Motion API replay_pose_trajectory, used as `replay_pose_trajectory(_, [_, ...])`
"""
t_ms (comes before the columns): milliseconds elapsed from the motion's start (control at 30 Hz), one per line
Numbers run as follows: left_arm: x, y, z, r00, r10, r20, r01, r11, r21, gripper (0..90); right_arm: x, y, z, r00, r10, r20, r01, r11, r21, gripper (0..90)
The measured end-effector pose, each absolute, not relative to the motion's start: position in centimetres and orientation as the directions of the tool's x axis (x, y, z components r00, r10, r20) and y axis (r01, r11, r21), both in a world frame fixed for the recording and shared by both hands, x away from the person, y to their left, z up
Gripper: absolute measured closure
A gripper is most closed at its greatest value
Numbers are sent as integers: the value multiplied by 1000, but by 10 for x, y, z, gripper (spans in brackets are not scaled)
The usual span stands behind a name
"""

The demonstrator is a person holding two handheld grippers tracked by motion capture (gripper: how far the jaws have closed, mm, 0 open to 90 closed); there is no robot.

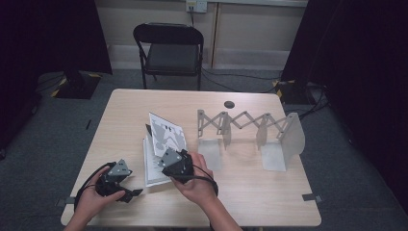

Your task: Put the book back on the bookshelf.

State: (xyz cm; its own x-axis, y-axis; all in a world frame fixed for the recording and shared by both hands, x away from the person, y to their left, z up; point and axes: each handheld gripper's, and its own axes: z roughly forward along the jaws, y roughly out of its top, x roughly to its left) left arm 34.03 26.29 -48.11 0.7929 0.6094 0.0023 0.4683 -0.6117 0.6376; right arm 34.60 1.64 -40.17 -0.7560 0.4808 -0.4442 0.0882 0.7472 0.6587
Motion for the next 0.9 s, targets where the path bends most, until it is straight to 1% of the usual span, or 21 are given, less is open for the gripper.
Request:
replay_pose_trajectory(67, [342, 260, -484, 790, 613, -4, 473, -605, 640, 165, 346, 16, -401, -757, 484, -440, 95, 747, 659, 645])
replay_pose_trajectory(133, [345, 256, -485, 795, 606, 15, 466, -628, 623, 165, 345, 16, -399, -760, 482, -437, 96, 748, 657, 645])
replay_pose_trajectory(200, [348, 253, -487, 793, 610, -3, 476, -615, 628, 158, 344, 17, -398, -762, 477, -437, 97, 752, 652, 646])
replay_pose_trajectory(333, [353, 247, -489, 789, 615, -5, 475, -604, 640, 155, 343, 16, -395, -764, 475, -436, 97, 753, 651, 647])
replay_pose_trajectory(900, [367, 247, -490, 761, 649, -6, 494, -573, 654, 137, 339, 16, -389, -774, 464, -431, 98, 761, 642, 649])
